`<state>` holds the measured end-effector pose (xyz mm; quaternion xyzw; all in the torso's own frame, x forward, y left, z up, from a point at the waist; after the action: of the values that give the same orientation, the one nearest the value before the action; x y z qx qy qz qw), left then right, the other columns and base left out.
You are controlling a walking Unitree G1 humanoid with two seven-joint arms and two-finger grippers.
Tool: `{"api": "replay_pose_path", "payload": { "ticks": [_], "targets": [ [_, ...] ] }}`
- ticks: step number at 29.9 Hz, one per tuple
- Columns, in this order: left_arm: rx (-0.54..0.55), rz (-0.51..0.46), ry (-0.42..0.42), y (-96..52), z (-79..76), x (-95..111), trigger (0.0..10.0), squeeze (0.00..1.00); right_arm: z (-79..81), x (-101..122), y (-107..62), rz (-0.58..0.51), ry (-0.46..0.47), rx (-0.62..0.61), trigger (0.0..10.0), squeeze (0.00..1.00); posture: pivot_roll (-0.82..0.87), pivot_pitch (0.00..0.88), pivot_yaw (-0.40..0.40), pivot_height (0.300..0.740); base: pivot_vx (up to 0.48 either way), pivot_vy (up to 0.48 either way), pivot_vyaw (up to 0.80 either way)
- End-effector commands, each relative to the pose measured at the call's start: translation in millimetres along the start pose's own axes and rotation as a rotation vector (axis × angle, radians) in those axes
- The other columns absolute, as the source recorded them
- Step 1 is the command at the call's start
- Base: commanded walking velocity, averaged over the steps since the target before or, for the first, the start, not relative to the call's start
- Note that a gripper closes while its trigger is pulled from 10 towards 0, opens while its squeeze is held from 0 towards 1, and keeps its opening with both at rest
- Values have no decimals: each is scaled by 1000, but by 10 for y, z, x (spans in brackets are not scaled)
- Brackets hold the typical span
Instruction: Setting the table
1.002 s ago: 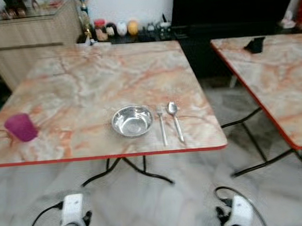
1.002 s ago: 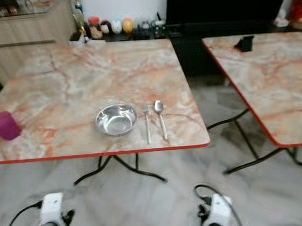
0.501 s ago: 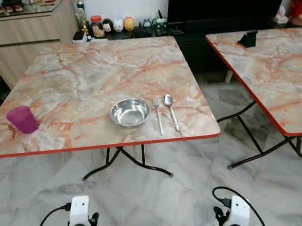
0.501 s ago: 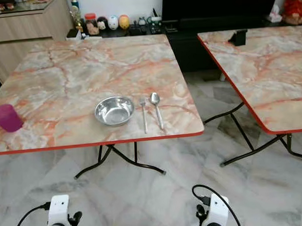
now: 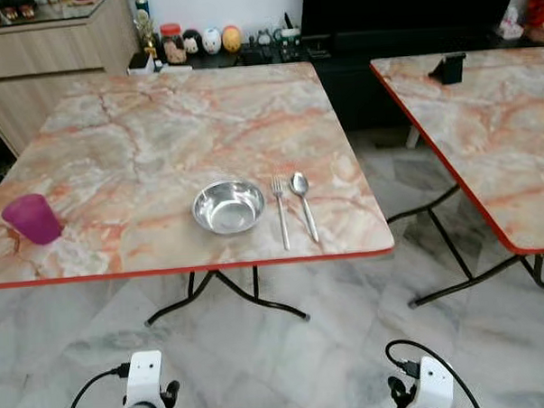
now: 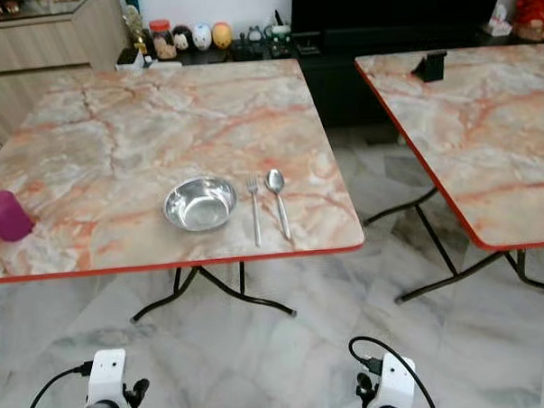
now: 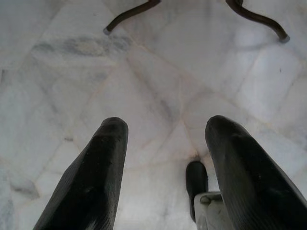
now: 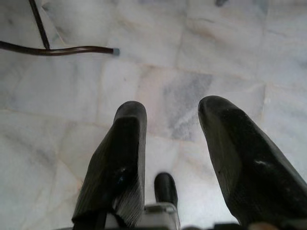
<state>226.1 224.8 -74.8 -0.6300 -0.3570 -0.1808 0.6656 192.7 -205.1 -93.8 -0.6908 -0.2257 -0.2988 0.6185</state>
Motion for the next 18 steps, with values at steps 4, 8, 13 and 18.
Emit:
{"api": "replay_pose_path", "payload": {
  "ticks": [4, 8, 13, 18],
  "targets": [
    [-9, -28, 14, 8, -5, 69, 10000, 0, 3, -38, -5, 21, 6, 3, 10000, 0, 15, 0, -7, 740, 342, 0, 0],
    [-22, -34, 21, 9, -34, 76, 10000, 0, 5, -44, -6, 25, 5, 4, 10000, 0, 15, 0, -7, 740, 163, 0, 0],
    [-37, -82, 47, 3, -43, 133, 10000, 0, 11, -57, -9, 29, 2, 7, 10000, 0, 15, 0, -7, 740, 0, 0, 0],
    [-18, -124, 37, -16, 16, 161, 10000, 0, 14, -72, -14, 33, 1, 8, 10000, 0, 17, 0, -7, 740, 0, 0, 0]
  ]
}}
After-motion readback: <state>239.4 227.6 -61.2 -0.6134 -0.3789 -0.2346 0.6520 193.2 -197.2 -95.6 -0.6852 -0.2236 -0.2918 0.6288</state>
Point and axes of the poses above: a point about 5 cm out from each wrist's last joint towards the gripper, its own y axis pointing out of the wrist towards the gripper, its own x axis along the axis of the wrist's last joint, z = x × y, the point moved 2 cm from there along y, pointing out of the wrist towards the gripper, and after that the axes turned 13 degrees about -y, right-handed, at the moved point
